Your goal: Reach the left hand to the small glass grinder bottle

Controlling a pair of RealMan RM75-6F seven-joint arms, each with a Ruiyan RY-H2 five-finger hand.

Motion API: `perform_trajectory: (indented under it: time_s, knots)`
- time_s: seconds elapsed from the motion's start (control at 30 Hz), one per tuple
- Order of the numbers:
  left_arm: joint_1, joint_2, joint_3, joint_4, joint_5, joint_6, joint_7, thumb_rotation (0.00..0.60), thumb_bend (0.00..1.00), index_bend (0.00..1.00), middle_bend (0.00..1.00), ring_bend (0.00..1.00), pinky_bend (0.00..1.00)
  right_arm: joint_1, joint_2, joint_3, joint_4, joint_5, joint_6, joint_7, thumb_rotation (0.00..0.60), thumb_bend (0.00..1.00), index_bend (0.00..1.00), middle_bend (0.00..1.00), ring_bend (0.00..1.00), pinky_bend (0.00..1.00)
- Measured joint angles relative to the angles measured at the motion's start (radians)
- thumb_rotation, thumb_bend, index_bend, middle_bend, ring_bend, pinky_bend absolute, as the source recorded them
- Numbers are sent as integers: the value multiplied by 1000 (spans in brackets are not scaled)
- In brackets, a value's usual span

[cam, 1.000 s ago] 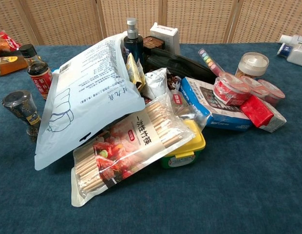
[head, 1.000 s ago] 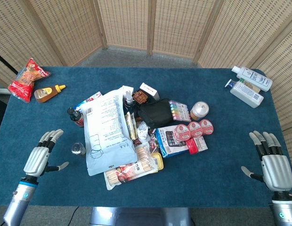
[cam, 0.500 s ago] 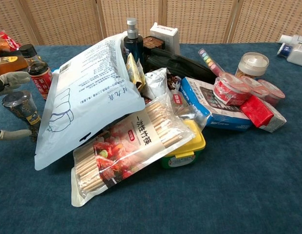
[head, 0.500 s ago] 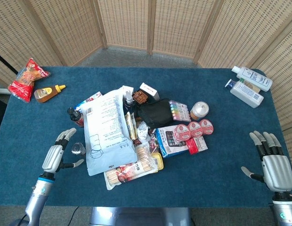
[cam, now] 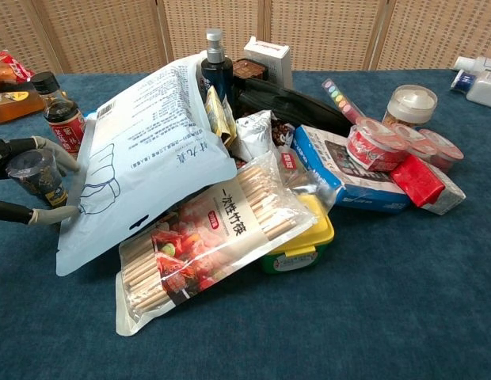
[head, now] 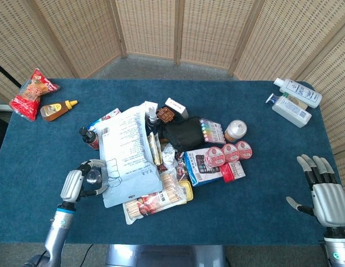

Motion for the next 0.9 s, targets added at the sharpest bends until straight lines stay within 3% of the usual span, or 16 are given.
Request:
perform_trajectory:
  time_s: [0.1, 0.5, 0.7, 0.9]
  knots:
    - [2, -16, -7, 24, -1, 23, 8, 600, 226, 823, 808, 675, 734, 1, 0, 0, 1, 0, -1, 0, 600, 0, 0, 0, 0, 0]
    - [-12, 12, -51, 16, -12, 65, 18, 600, 226, 827, 814, 678, 739, 2, -3, -3, -2, -2, -8, -10, 600, 0, 0, 0, 0, 0]
    - [-23, 58, -74, -72, -9, 85, 33, 600, 227, 826, 813, 680, 739, 3, -3, -3, -4, -1, -10, -13, 600, 0, 0, 0, 0, 0]
    - [-42, 140, -110, -246, 1, 103, 100, 600, 227, 815, 805, 679, 739, 3, -3, -5, -7, -6, -10, -17, 600, 0, 0, 0, 0, 0]
